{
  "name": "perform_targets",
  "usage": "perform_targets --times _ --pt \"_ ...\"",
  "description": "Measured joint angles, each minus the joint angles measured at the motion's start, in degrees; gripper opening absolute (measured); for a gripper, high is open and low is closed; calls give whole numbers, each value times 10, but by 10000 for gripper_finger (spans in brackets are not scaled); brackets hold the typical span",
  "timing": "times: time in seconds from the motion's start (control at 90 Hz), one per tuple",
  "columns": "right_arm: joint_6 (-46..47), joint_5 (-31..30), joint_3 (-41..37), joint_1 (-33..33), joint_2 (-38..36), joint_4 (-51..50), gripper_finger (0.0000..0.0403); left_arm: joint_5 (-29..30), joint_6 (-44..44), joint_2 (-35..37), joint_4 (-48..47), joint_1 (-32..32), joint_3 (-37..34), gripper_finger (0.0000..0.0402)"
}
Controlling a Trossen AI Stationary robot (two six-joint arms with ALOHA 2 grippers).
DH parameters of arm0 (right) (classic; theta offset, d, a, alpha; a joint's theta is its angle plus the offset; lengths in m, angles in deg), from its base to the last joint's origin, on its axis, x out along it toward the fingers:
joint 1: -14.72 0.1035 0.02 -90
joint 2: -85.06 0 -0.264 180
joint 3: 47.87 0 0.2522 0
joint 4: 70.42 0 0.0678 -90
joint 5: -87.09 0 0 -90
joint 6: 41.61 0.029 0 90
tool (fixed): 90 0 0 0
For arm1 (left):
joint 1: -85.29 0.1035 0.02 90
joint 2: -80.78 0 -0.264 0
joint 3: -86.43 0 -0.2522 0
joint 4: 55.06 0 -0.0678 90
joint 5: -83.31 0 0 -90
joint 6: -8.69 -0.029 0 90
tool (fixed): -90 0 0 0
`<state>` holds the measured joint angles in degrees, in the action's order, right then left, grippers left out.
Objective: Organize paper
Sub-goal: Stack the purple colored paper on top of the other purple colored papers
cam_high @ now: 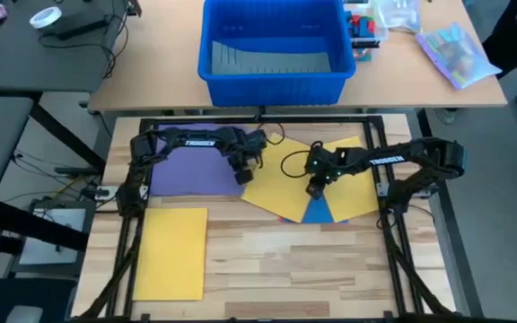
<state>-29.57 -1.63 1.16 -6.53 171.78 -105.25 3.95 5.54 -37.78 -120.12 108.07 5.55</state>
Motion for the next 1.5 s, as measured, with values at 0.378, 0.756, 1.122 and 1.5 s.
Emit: perform_targets --times 0.378,0.756,1.122,1.5 --pt "-9 2 3 -3 0 -8 123 -29 9 25 37 9 25 0" --pt "-3 2 10 -1 1 -17 123 -98 -140 -1 92 13 -10 0" --pt "-5 2 10 -2 1 -21 123 -30 -154 0 -58 46 -42 0" --pt "-4 2 10 -2 1 -20 123 0 -122 -2 -138 75 -49 0"
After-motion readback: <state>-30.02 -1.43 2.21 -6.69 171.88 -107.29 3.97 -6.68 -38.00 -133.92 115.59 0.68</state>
